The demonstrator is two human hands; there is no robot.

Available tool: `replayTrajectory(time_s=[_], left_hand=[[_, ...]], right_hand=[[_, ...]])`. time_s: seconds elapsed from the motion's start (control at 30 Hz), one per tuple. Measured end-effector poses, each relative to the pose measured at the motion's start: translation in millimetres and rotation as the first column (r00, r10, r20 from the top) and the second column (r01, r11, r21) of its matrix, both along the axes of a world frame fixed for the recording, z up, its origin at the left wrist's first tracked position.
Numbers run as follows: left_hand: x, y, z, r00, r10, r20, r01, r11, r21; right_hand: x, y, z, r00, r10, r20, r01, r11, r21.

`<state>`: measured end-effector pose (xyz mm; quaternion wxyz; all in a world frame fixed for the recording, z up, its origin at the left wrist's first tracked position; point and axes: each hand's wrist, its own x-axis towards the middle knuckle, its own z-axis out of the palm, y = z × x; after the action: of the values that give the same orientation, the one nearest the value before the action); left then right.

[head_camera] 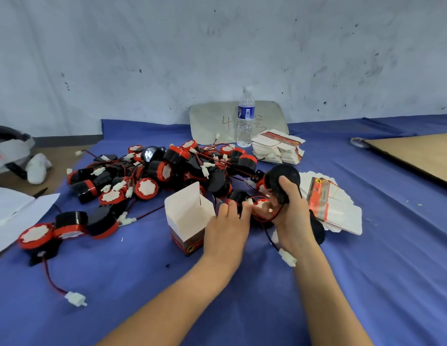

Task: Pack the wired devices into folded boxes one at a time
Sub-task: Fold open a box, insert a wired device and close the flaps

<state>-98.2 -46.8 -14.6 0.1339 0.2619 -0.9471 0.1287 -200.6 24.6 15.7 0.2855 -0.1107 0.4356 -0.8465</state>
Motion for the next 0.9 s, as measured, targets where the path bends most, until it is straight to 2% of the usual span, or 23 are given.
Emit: replayTrajectory(time_s=[0.03, 0.1, 0.2, 0.33, 0.5, 0.6, 0.67, 0.7, 0.73, 0.77, 0.83, 0.9], left_hand=[[-1.2, 0.1, 4.7, 0.999, 0.016, 0.046, -0.012, 0.996, -0.085], [-1.9, -3.1, 19.1, 0.995, 0.014, 0.097, 0.0, 0.99, -0.14], [-13.4, -17.2, 31.3, 0.998, -0.002, 0.068, 0.009, 0.995, -0.104], [-16.7, -34.7, 71.9, 0.986, 0.017, -0.165, -0.036, 0.993, -0.112], [3.3, -54.0, 118.4, 0.903, 0.097, -0.418, -0.112, 0.994, -0.011], [25.6, -58.0, 116.4, 0.799, 0.178, -0.574, -0.09, 0.98, 0.179], [40.4, -52.0, 103.1, 0.758, 0.199, -0.622, -0.075, 0.973, 0.22], [46.1, -46.8, 94.4, 0.754, 0.196, -0.626, -0.066, 0.972, 0.225], [50.4, -41.1, 85.0, 0.755, 0.19, -0.628, -0.05, 0.971, 0.234], [53.0, -35.7, 76.1, 0.758, 0.19, -0.623, -0.036, 0.967, 0.251], [54.3, -28.3, 60.0, 0.77, 0.18, -0.613, -0.013, 0.964, 0.266], [52.7, -23.7, 47.2, 0.78, 0.143, -0.609, 0.013, 0.97, 0.244]], right_hand=[[-1.3, 1.4, 0.2, 1.0, -0.003, -0.03, 0.003, 1.0, 0.007], [-4.5, 4.5, -0.1, 0.995, 0.024, -0.101, -0.023, 1.0, 0.012], [-6.7, 8.2, -1.1, 0.979, 0.058, -0.196, -0.056, 0.998, 0.015], [-7.2, 8.9, -3.7, 0.969, -0.054, -0.242, 0.04, 0.997, -0.06], [-5.3, 6.9, -11.0, 0.828, -0.22, -0.517, 0.326, 0.937, 0.123], [-5.6, 1.7, -17.0, 0.705, -0.299, -0.643, 0.542, 0.812, 0.217], [-8.4, 0.4, -24.4, 0.556, -0.192, -0.808, 0.698, 0.637, 0.328], [-7.4, 0.3, -26.5, 0.471, -0.109, -0.875, 0.774, 0.526, 0.351], [-5.5, -0.2, -26.2, 0.387, -0.063, -0.92, 0.827, 0.465, 0.316], [-2.4, -1.7, -24.0, 0.312, -0.086, -0.946, 0.844, 0.482, 0.235], [7.9, -7.0, -19.4, 0.2, -0.234, -0.951, 0.766, 0.643, 0.003], [25.2, -11.4, -16.3, 0.181, -0.264, -0.948, 0.585, 0.803, -0.112]])
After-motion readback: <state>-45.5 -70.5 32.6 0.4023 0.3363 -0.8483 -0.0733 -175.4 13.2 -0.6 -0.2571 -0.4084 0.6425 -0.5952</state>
